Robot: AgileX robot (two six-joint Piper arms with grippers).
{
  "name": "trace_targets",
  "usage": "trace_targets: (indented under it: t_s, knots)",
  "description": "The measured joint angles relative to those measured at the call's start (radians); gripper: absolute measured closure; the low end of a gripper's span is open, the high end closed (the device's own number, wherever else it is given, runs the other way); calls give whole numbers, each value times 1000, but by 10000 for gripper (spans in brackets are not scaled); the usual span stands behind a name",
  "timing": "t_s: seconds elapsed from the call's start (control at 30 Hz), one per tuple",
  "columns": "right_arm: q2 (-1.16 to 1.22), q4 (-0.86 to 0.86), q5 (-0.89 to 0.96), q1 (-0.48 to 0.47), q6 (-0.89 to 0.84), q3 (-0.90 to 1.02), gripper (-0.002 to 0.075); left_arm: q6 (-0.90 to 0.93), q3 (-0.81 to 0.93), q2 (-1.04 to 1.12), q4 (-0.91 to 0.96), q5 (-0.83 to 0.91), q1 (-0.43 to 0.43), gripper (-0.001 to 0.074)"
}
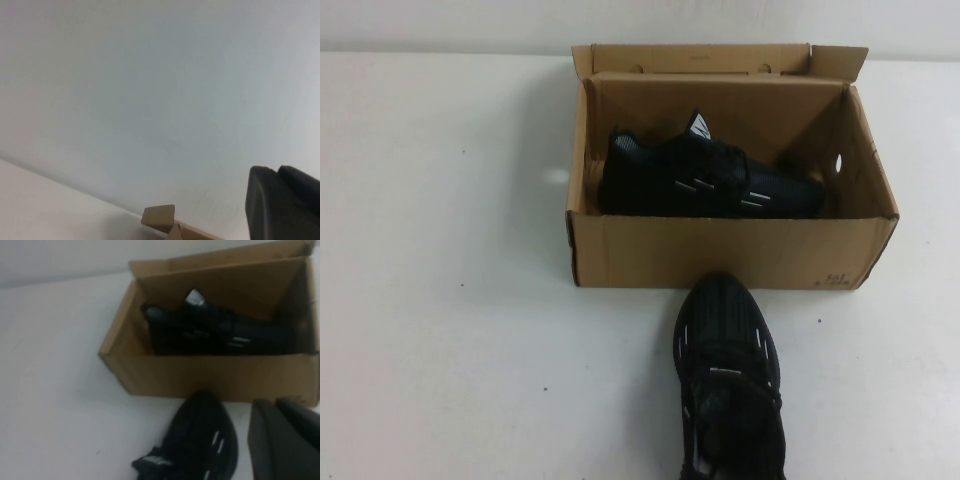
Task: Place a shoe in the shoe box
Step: Pick up the shoe from the table
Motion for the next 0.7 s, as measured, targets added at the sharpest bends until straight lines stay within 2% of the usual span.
trace_targets:
  t_s: [0.23, 0.37, 0.57, 0.7]
  knots:
    - [192, 416, 126, 0, -368, 0, 742, 0, -2, 11, 0, 35, 0, 735]
    - [287, 556, 180, 0, -539, 0, 742, 84, -65, 82, -9, 152, 0, 735]
    - [339, 494, 168, 0, -594, -2, 742, 420, -289, 310, -136, 420, 0, 735]
    - [345, 299, 164, 3, -447, -52, 738, 577, -420, 497, -222, 606, 0, 735]
